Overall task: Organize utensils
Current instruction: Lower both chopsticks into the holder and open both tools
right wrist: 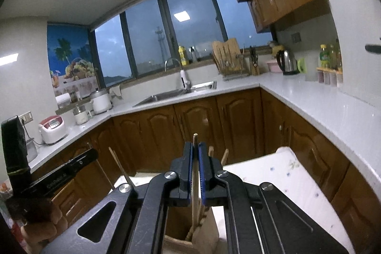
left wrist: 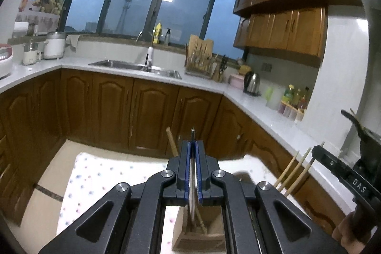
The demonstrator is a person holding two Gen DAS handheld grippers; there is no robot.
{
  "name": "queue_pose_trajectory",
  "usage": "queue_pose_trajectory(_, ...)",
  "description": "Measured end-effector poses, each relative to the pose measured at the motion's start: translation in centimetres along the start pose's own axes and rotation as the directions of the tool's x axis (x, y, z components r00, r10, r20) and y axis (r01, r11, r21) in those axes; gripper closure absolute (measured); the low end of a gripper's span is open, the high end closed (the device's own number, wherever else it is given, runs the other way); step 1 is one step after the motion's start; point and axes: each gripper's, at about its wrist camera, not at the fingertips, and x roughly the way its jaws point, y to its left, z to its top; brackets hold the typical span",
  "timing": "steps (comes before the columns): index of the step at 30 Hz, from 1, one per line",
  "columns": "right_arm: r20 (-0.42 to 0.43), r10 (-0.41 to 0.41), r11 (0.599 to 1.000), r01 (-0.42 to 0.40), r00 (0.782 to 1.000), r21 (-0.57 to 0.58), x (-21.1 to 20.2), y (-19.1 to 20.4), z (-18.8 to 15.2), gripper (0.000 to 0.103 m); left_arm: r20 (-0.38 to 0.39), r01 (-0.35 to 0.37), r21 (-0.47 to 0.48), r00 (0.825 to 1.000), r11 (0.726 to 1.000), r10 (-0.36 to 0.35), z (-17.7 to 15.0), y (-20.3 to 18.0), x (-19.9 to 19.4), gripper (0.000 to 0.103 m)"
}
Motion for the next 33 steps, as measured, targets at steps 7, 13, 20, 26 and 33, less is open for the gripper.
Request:
queue_pose_trajectory(7,-0.048,-0.005,1.0,0.006,0.999,0.023,0.5,-0.7,-1.4,0.098,-0.022,-0.005,-0.007,1.0,1.0,0.005,0.8,1.1,-0.3,0.1)
queue_pose_trajectory(13,-0.051,-0.006,1.0,0.007,0.999,0.025,1.2,-0.9,-1.6,0.098,-0.019,-0.003,-0.01,1.0,1.0,0.003,0.8,1.2,-0.5,0.1)
queue_pose_trajectory(20,-0.055,-0.002,1.0,0.004,0.998,0.027,1.3,-1.2,-1.8,0.098,-0.024,-0.012,-0.018,1.0,1.0,0.012,0.9,1.5,-0.5,0.099)
queue_pose_trajectory(26,-0.058,-0.001,1.0,0.002,0.998,0.03,1.3,-1.3,-1.9,0.098,-0.036,-0.021,-0.016,0.999,1.0,0.021,0.5,1.5,-0.6,0.098)
queue_pose_trajectory(33,-0.071,0.012,0.999,-0.01,0.997,0.033,1.1,-0.8,-2.5,0.09,-0.056,-0.024,-0.02,0.998,1.0,0.022,1.2,1.4,-0.4,0.097)
